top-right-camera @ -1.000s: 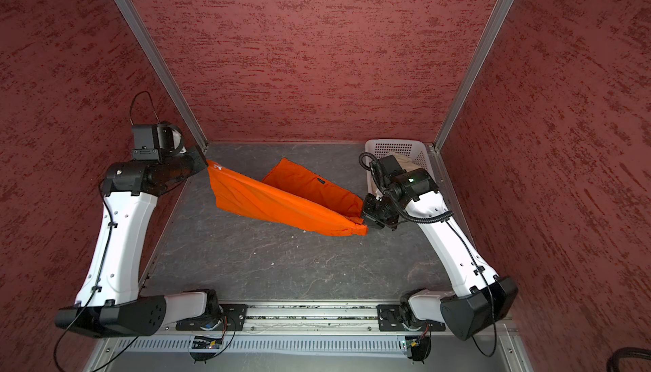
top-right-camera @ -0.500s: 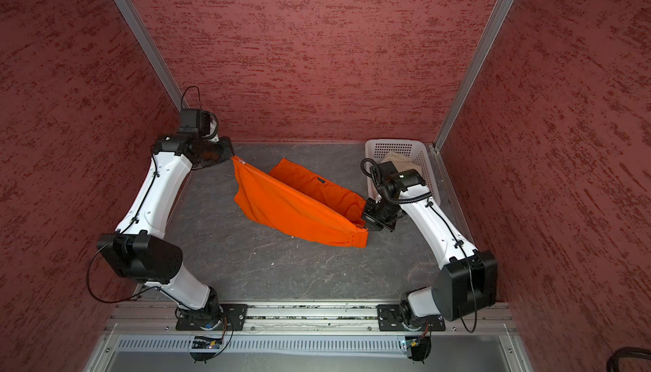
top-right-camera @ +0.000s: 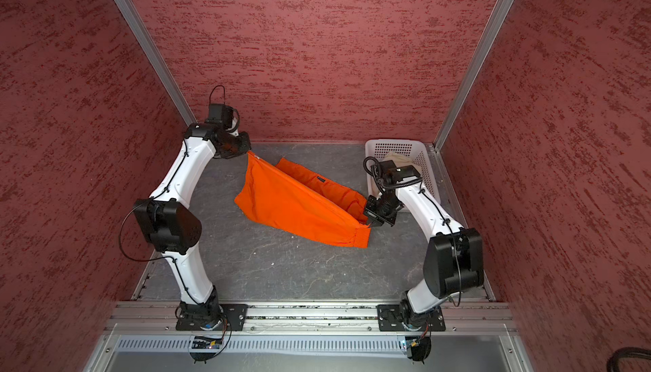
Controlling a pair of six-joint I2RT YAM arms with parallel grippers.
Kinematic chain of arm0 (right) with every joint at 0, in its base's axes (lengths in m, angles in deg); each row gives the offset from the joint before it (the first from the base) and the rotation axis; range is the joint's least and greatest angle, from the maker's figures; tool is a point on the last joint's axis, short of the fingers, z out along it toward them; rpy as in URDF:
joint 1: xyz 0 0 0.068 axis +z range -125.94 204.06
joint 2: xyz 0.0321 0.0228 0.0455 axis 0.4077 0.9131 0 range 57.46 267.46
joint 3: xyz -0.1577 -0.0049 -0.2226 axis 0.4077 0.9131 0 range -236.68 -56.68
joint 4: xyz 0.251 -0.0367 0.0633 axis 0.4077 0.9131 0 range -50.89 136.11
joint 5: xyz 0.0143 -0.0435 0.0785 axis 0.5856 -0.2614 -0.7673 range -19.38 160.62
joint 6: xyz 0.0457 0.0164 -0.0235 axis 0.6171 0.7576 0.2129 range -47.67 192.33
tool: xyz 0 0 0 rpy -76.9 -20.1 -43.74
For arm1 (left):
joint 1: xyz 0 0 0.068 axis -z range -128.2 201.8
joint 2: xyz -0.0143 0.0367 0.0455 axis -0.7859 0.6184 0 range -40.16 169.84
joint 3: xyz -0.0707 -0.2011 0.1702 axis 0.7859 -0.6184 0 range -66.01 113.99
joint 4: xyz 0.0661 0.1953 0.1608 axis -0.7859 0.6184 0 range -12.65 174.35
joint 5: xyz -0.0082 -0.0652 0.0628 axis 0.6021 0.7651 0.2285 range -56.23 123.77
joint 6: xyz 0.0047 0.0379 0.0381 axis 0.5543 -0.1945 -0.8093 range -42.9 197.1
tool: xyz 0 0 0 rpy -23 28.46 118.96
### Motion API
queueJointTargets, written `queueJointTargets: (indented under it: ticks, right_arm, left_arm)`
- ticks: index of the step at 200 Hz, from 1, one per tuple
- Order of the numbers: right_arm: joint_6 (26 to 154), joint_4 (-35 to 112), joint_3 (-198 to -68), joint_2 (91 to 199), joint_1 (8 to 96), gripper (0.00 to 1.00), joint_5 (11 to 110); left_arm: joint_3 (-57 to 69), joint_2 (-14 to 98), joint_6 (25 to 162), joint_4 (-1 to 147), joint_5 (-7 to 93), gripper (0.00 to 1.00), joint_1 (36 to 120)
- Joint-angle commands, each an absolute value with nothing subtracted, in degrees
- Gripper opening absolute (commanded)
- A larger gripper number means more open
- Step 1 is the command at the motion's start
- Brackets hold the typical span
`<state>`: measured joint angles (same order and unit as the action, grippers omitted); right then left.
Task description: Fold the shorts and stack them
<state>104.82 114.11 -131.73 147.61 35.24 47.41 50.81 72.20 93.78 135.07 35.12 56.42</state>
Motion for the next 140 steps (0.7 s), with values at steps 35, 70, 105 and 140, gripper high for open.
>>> queueJointTargets:
  ticks: [35, 70, 105, 140]
  right_arm:
    - [104.04, 115.93, -133.14, 150.95, 32.94, 0.04, 53.2]
    - [105.45, 112.77, -133.42, 152.93, 31.98, 0.05, 54.07]
    - [107.01, 108.42, -133.15, 154.73, 31.71, 0.06, 53.92]
    - [108.01, 105.6, -132.71, 156.54, 31.51, 0.06, 54.67]
  left_arm:
    - [59.6, 82.14, 95.19, 125.75, 30.3, 0.0, 56.48]
    - [65.07, 89.51, 95.77, 125.86, 30.43, 0.0, 57.88]
    - [67.04, 95.17, 96.09, 125.62, 29.91, 0.0, 58.96]
    - [67.41, 99.4, 96.09, 125.17, 29.95, 0.0, 59.45]
